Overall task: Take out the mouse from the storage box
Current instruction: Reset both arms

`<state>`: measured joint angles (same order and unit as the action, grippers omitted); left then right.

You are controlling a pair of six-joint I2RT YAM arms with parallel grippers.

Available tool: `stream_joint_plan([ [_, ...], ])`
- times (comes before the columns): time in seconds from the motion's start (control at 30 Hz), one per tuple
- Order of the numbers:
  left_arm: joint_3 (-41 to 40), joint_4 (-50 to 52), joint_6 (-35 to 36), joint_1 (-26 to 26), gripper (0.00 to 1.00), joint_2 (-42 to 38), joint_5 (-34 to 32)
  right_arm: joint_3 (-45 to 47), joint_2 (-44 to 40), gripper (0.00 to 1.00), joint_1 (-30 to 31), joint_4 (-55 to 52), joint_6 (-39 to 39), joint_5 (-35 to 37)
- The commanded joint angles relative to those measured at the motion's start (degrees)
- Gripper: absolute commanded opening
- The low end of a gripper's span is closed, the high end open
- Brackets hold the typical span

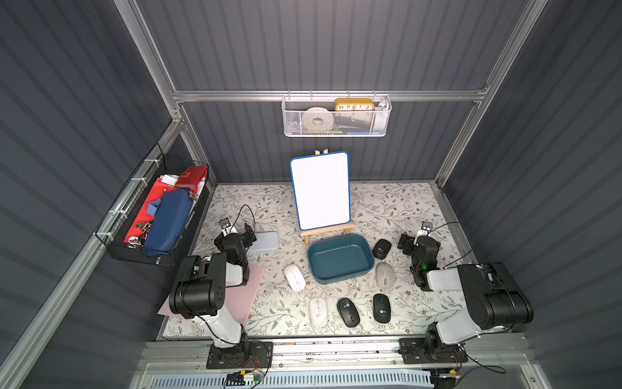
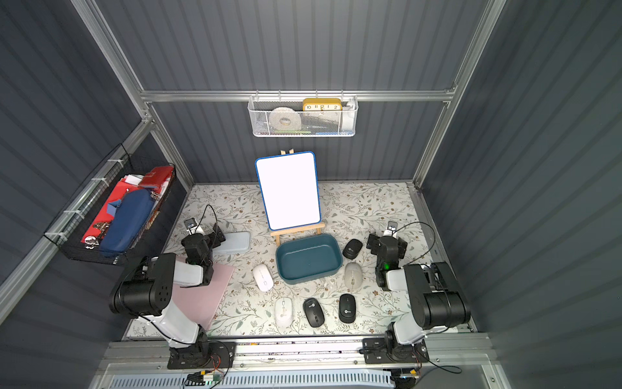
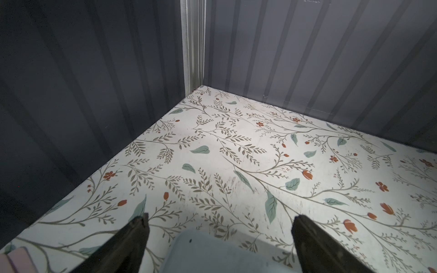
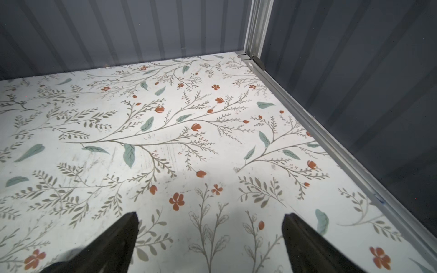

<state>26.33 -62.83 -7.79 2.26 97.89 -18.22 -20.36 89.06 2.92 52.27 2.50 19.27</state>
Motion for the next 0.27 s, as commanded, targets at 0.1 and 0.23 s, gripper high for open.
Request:
stream_joint_plan([
  [0.1,0.4,-0.18,1.04,0.46,0.99,-0.07,1.45,-0.99,-0.11,0.99,-0.19,1.69,0.57,-1.92],
  [0.23,-0.56,-1.34,0.87,0.47,0.99,-0.42,-0.62,-0.92,-0.19,0.99,-0.18,1.69,0.62,-1.89],
])
